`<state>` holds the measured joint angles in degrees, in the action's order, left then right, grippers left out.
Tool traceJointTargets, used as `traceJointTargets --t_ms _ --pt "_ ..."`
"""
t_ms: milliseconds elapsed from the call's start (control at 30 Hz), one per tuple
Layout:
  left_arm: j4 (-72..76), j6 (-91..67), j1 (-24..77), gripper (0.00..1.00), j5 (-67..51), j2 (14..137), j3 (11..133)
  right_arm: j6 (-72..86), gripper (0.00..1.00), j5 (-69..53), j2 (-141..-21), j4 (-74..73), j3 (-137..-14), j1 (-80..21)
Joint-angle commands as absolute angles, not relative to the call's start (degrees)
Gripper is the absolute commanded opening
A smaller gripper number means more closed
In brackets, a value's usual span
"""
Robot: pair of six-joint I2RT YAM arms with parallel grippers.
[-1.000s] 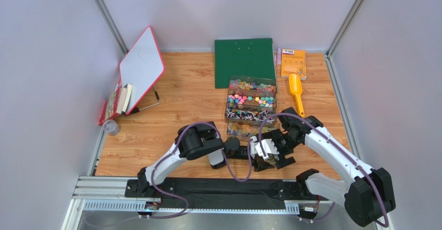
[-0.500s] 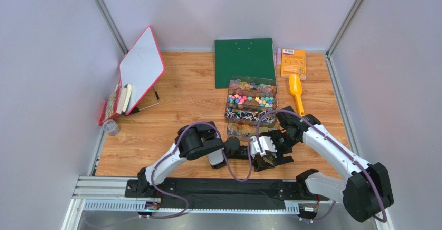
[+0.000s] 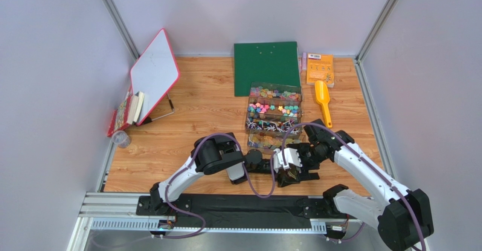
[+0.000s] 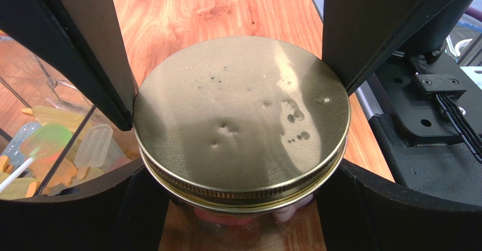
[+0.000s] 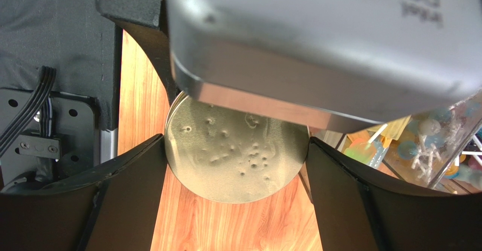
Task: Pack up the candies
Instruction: Screw the bottle lid onto the packing bottle.
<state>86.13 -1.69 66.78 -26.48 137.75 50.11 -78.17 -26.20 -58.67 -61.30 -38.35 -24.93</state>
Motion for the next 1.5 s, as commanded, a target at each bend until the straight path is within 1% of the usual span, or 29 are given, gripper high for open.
traceJointTargets --t_ms 0,167,300,333,400,433,467,500,533,600,633,700,733,933,1100,1267,1367,1467 --pt "58.27 6.33 63.99 0.0 -15.91 146.87 47.02 -74.01 0.74 -24.08 -58.97 -66.0 -35.95 -24.96" --pt "57.92 6.5 64.07 0.0 -16.0 146.69 47.02 -72.77 0.74 -23.55 -60.38 -65.92 -36.3 -24.96" --pt "56.61 6.76 64.07 0.0 -16.26 146.43 47.28 -73.3 0.76 -23.12 -59.68 -65.48 -35.69 -24.96" --pt "56.17 6.77 64.07 0.04 -16.26 146.08 47.63 -73.65 0.76 -22.94 -59.33 -65.13 -35.6 -24.96" --pt "53.89 6.68 63.99 0.27 -16.96 145.64 48.07 -74.0 0.8 -22.24 -59.41 -64.87 -35.77 -24.96" --pt "53.27 6.59 64.07 0.46 -17.83 145.37 48.51 -74.18 0.82 -22.06 -59.41 -64.43 -36.12 -24.96" --pt "53.0 6.33 63.99 0.51 -18.19 145.2 48.6 -74.27 0.87 -21.8 -59.41 -64.08 -36.3 -24.96" --pt "52.91 6.33 64.07 0.54 -19.24 145.02 48.52 -74.53 0.89 -21.54 -59.41 -63.81 -36.47 -24.96" --pt "52.82 6.42 64.07 0.62 -19.33 144.93 48.34 -74.97 0.92 -21.53 -59.41 -63.46 -37.08 -24.96" --pt "52.91 6.76 64.16 0.67 -19.6 144.5 47.99 -75.41 1.0 -21.45 -58.98 -63.02 -37.53 -24.96" --pt "52.91 6.94 64.16 0.74 -19.69 144.32 47.64 -75.67 1.0 -21.53 -58.8 -63.1 -37.79 -24.87" --pt "52.91 7.38 64.07 0.83 -20.91 143.36 47.11 -76.64 1.0 -21.71 -58.19 -63.46 -38.41 -25.05" --pt "52.91 7.56 64.07 0.99 -21.27 142.91 46.33 -76.73 1.0 -21.71 -57.92 -63.37 -38.58 -24.96" --pt "52.56 6.51 64.07 1.0 -22.32 136.86 42.37 -75.85 1.0 -18.81 -56.87 -62.84 -38.15 -24.7" --pt "48.34 5.36 64.16 1.0 -25.3 131.15 39.91 -75.59 1.0 -17.93 -54.76 -62.49 -37.18 -22.77" --pt "46.85 8.08 64.25 1.0 -27.16 127.54 36.83 -74.36 1.0 -16.35 -53.53 -62.14 -36.65 -21.19" --pt "45.36 10.28 64.25 1.0 -28.47 122.1 33.85 -74.0 1.0 -14.5 -51.95 -62.66 -37.18 -17.86" --pt "42.3 11.77 64.34 1.0 -29.09 112.7 30.51 -74.1 1.0 -15.11 -49.5 -64.07 -40.15 -12.68"
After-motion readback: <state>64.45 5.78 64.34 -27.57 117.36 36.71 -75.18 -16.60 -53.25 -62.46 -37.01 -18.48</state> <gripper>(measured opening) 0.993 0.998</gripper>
